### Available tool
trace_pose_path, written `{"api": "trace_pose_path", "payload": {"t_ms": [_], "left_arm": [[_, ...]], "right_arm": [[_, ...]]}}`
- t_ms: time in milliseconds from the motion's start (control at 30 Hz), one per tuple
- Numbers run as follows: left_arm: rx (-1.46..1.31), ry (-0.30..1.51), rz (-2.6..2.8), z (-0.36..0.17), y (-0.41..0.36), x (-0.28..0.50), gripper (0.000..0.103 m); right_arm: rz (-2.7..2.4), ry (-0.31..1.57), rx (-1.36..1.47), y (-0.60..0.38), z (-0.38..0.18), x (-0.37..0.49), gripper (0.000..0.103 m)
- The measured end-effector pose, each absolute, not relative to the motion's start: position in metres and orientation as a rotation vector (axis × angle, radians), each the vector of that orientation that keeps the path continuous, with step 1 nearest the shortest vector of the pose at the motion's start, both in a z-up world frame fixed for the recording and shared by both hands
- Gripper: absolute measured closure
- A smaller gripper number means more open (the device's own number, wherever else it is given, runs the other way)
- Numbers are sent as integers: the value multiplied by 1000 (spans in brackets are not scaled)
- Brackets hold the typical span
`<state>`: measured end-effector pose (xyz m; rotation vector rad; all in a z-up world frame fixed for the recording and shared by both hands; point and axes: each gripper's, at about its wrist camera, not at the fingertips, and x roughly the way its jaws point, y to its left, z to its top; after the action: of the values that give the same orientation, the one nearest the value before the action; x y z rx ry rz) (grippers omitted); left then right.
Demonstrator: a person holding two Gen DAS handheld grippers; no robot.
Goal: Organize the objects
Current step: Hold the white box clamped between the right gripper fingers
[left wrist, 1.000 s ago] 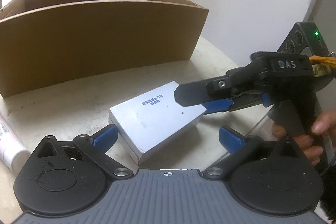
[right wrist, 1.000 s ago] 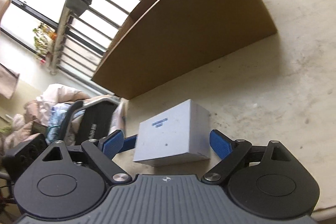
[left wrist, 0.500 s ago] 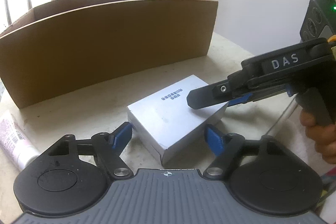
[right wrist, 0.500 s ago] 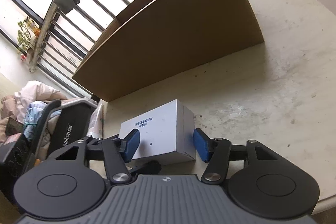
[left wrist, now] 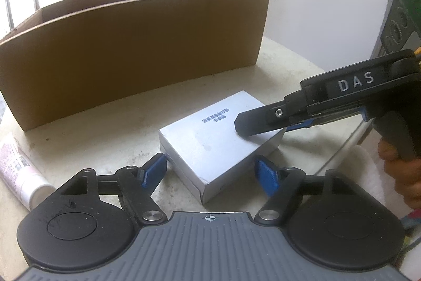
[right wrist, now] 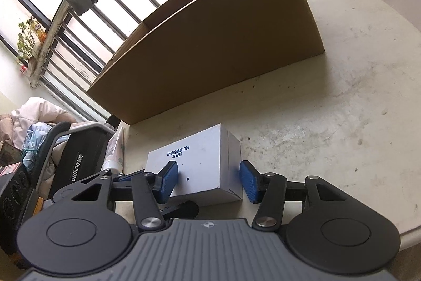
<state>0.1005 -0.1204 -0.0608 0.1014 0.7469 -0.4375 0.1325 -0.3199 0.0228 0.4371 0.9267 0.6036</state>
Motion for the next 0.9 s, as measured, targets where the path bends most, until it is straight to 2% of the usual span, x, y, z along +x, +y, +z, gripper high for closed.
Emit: {"api": "trace_pose_path", "payload": {"t_ms": [267,900], "left_arm": [[107,745,-434,-64,-125,103,23],[102,735,-426,-65,-125,101,24]], "right_arm": [[606,914,444,-321,21,132,47],[593,892,419,-317,23,127,42]]}}
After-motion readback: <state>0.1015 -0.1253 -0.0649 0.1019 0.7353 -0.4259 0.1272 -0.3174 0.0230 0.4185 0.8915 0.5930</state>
